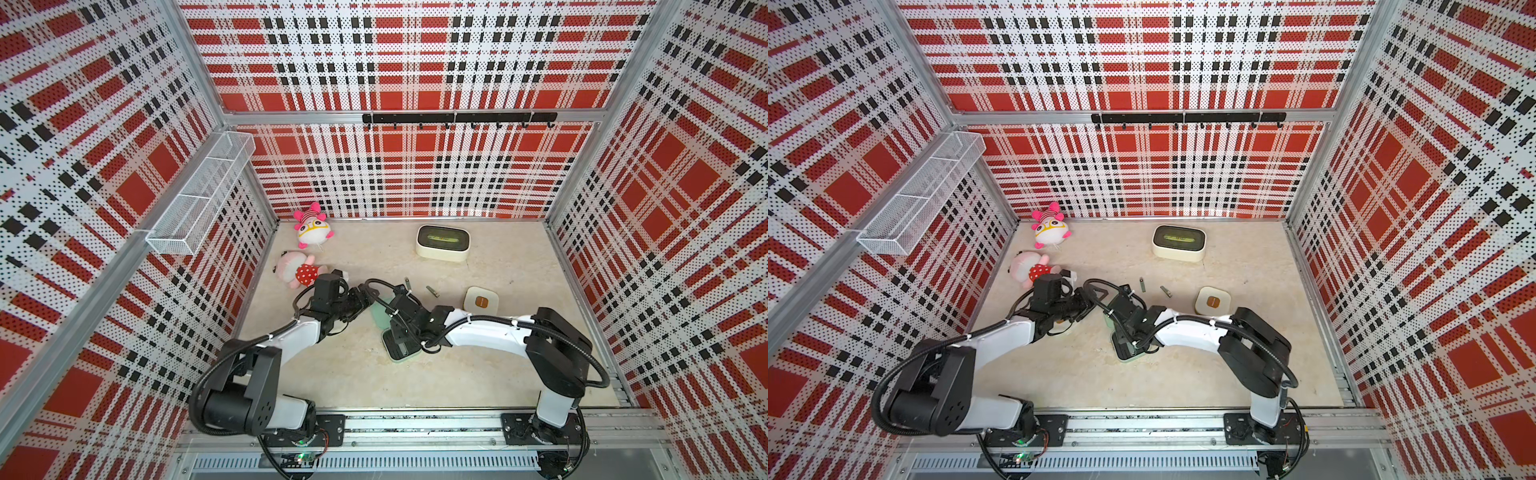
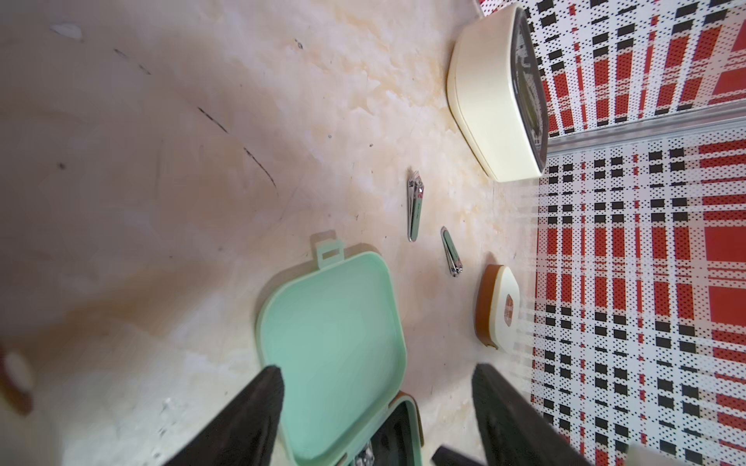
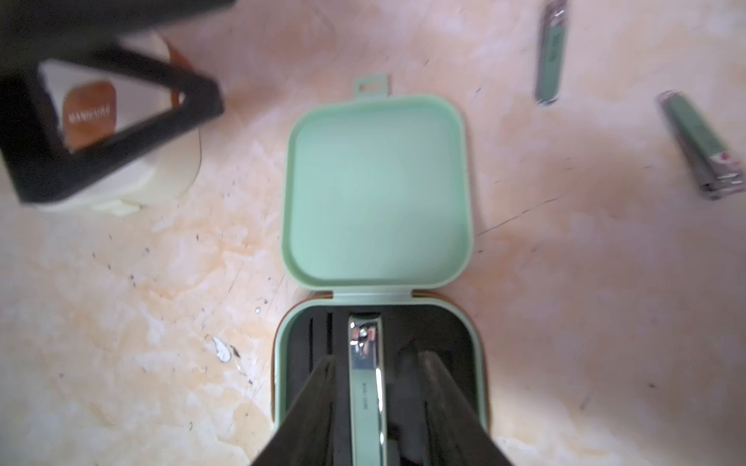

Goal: Organize nail clipper sets
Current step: Place the nail clipper in the storage box, then pick up the nail clipper from the center of the board.

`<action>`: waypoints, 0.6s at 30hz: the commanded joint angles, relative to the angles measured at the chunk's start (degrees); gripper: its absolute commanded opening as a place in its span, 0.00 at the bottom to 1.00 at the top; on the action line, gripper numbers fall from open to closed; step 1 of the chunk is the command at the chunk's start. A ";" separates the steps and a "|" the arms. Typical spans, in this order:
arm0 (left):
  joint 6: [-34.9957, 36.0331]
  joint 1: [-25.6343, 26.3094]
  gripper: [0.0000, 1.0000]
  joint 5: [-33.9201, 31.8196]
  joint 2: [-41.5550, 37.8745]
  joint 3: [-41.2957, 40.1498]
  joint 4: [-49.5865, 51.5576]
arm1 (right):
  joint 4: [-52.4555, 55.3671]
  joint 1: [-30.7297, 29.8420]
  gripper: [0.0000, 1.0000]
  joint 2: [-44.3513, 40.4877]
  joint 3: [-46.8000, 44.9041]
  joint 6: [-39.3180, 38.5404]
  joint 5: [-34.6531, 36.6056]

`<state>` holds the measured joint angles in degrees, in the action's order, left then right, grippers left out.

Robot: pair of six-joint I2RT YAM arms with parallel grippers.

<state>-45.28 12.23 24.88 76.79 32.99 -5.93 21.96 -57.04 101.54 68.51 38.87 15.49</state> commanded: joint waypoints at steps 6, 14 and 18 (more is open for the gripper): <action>0.36 5.06 0.81 -8.65 -15.06 -5.41 9.71 | 3.26 11.32 0.53 -1.85 -0.17 -3.42 0.80; -6.94 12.65 0.82 -12.84 -20.62 -11.60 6.78 | 5.82 13.19 0.62 10.11 13.16 -6.70 -0.17; -6.98 12.51 0.82 -12.85 -21.67 -12.00 7.22 | 7.46 13.35 0.61 16.68 20.67 -9.19 -1.07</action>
<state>-51.22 24.58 13.50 56.47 20.86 1.54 26.98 -43.92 115.28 85.58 31.77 14.96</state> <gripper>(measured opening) 0.821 0.615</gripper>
